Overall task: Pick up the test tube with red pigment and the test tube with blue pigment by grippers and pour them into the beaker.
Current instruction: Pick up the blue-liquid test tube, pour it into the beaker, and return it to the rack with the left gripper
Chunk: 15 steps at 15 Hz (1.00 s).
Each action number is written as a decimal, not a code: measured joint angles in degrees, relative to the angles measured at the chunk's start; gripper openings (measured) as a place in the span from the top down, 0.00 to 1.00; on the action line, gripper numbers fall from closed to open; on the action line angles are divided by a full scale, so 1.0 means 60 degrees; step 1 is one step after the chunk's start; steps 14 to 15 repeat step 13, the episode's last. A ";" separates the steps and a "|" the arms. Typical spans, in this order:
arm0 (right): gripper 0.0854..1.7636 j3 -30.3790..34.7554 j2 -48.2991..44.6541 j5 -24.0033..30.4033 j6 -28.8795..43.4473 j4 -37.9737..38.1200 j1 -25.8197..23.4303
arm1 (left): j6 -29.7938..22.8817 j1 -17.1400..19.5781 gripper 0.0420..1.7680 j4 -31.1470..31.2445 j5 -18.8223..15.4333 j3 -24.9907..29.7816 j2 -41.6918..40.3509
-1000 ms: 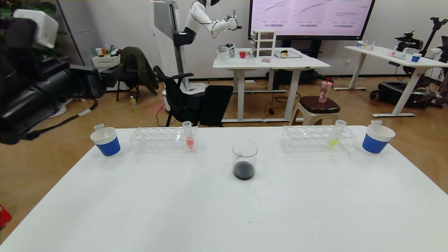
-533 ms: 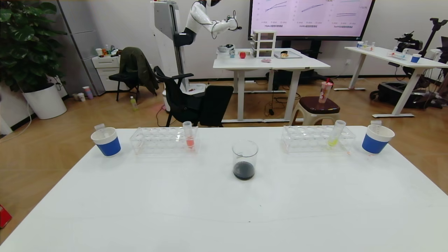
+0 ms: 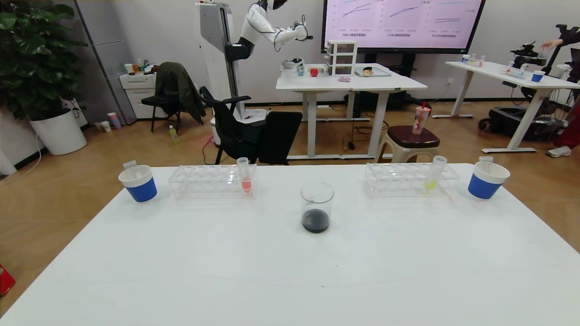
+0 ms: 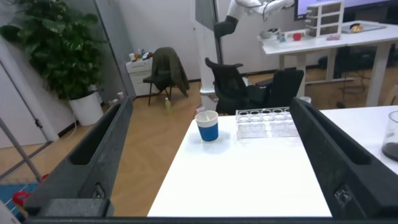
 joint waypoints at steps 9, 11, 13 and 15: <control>0.02 0.0000 0.0000 -0.0004 0.0000 0.0000 0.0004 | -0.1052 -0.0150 0.01 -0.1932 -0.1369 0.5866 -0.2209; 0.02 0.0000 0.0000 -0.0004 0.0000 -0.0004 0.0000 | -0.1501 -0.0150 0.01 -0.1406 -0.1394 0.6160 -0.2229; 0.02 0.0000 0.0000 -0.0004 0.0000 -0.0004 0.0004 | -0.1501 -0.0150 0.01 -0.1432 -0.1398 0.6233 -0.2235; 0.02 0.0000 0.0000 -0.0004 0.0000 -0.0004 0.0004 | -0.1501 -0.0150 0.01 -0.1432 -0.1398 0.6233 -0.2235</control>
